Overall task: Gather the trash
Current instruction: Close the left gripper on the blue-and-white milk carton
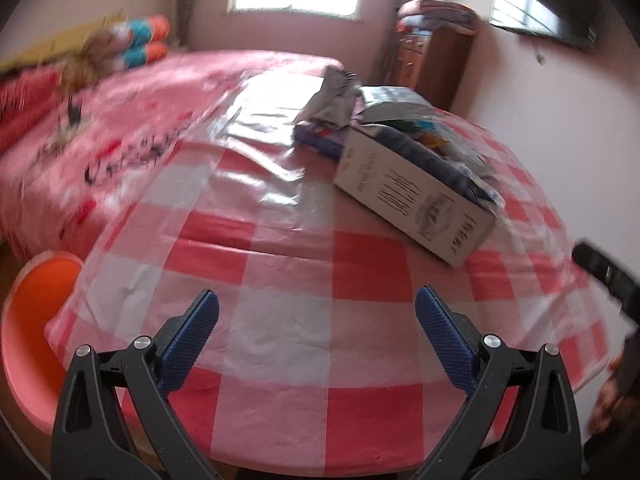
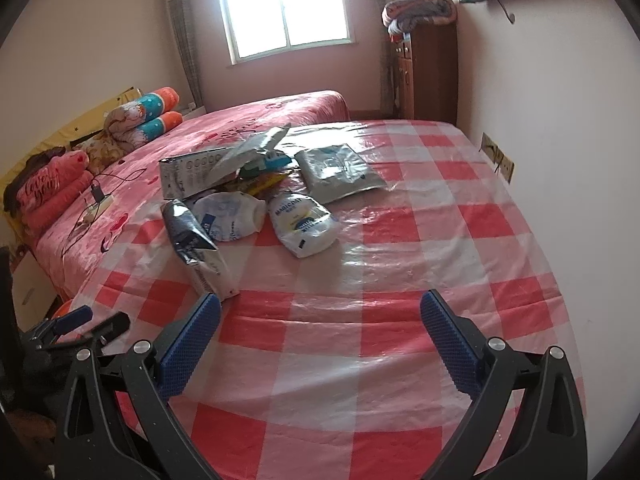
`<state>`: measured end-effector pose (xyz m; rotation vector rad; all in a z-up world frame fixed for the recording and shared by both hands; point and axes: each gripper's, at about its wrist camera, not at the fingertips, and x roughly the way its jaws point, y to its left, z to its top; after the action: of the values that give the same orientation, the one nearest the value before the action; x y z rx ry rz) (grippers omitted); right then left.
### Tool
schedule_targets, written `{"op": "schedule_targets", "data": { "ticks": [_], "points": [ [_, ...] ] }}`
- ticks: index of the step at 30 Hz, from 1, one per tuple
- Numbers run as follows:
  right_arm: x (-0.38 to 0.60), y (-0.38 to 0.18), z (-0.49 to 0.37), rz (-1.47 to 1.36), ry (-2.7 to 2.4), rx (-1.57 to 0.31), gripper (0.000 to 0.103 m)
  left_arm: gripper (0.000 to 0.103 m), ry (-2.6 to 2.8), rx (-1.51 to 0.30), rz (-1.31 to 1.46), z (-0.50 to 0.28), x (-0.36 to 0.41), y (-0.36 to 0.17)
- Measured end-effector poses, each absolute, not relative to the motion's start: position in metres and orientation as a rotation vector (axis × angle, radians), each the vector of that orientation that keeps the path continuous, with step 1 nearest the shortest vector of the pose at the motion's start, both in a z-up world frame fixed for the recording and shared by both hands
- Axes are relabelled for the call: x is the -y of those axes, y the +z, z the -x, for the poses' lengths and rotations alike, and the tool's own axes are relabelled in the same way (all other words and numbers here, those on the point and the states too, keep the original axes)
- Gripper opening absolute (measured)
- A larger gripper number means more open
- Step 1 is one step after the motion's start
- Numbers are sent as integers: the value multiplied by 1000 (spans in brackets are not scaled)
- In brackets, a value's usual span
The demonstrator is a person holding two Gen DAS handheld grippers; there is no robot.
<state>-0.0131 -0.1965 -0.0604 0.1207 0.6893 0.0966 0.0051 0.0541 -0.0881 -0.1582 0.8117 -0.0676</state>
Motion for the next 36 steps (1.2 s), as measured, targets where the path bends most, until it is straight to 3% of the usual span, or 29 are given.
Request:
{"op": "schedule_targets", "data": {
  "ticks": [18, 36],
  "points": [
    [211, -69, -58, -140, 199, -756, 98, 99, -219, -970, 465, -72, -30, -59],
    [201, -84, -128, -143, 284, -818, 98, 97, -75, -1026, 352, -126, -4, -73]
  ]
}}
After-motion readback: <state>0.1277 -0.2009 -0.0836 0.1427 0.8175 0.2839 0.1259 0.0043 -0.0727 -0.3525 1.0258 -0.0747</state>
